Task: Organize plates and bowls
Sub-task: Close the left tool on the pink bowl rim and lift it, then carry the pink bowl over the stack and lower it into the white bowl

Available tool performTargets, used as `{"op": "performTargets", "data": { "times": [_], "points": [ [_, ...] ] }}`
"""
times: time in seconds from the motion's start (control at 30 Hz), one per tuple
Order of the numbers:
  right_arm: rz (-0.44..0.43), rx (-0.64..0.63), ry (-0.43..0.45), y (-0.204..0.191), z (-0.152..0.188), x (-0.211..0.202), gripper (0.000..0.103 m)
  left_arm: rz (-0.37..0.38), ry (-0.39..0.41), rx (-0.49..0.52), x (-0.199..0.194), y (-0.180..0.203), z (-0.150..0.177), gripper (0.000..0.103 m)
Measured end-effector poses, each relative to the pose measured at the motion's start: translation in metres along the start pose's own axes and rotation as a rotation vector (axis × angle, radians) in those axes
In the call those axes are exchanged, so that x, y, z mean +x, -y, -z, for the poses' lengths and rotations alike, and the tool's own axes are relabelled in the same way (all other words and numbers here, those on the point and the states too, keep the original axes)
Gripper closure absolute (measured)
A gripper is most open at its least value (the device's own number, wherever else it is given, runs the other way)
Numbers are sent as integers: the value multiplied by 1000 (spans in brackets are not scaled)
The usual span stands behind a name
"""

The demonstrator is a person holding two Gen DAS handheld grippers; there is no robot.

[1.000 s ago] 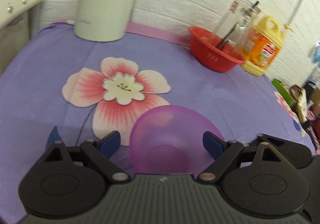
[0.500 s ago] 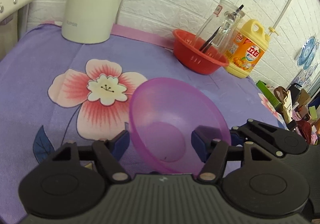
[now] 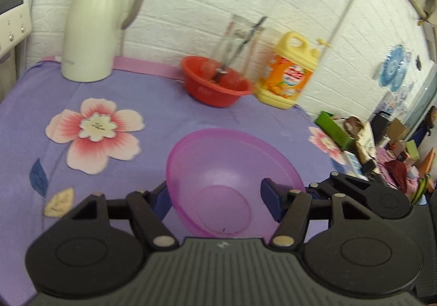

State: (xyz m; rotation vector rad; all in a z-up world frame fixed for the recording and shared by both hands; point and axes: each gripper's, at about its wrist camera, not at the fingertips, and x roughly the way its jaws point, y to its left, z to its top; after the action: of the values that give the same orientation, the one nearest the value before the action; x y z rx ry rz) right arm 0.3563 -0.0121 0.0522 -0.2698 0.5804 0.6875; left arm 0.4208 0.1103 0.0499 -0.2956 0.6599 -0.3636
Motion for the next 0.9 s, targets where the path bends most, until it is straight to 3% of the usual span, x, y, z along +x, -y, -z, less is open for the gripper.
{"op": "performTargets", "data": {
  "times": [0.23, 0.5, 0.67, 0.9],
  "points": [
    [59, 55, 32, 16, 41, -99, 0, 118, -18, 39, -31, 89, 46, 38],
    [74, 205, 3, 30, 126, -188, 0, 209, -113, 95, -43, 168, 134, 38],
    [101, 220, -21, 20, 165, -205, 0, 183, -139, 159, -41, 193, 175, 37],
    [96, 234, -25, 21, 190, -201, 0, 160, -151, 165, -37, 187, 188, 34]
  ]
}}
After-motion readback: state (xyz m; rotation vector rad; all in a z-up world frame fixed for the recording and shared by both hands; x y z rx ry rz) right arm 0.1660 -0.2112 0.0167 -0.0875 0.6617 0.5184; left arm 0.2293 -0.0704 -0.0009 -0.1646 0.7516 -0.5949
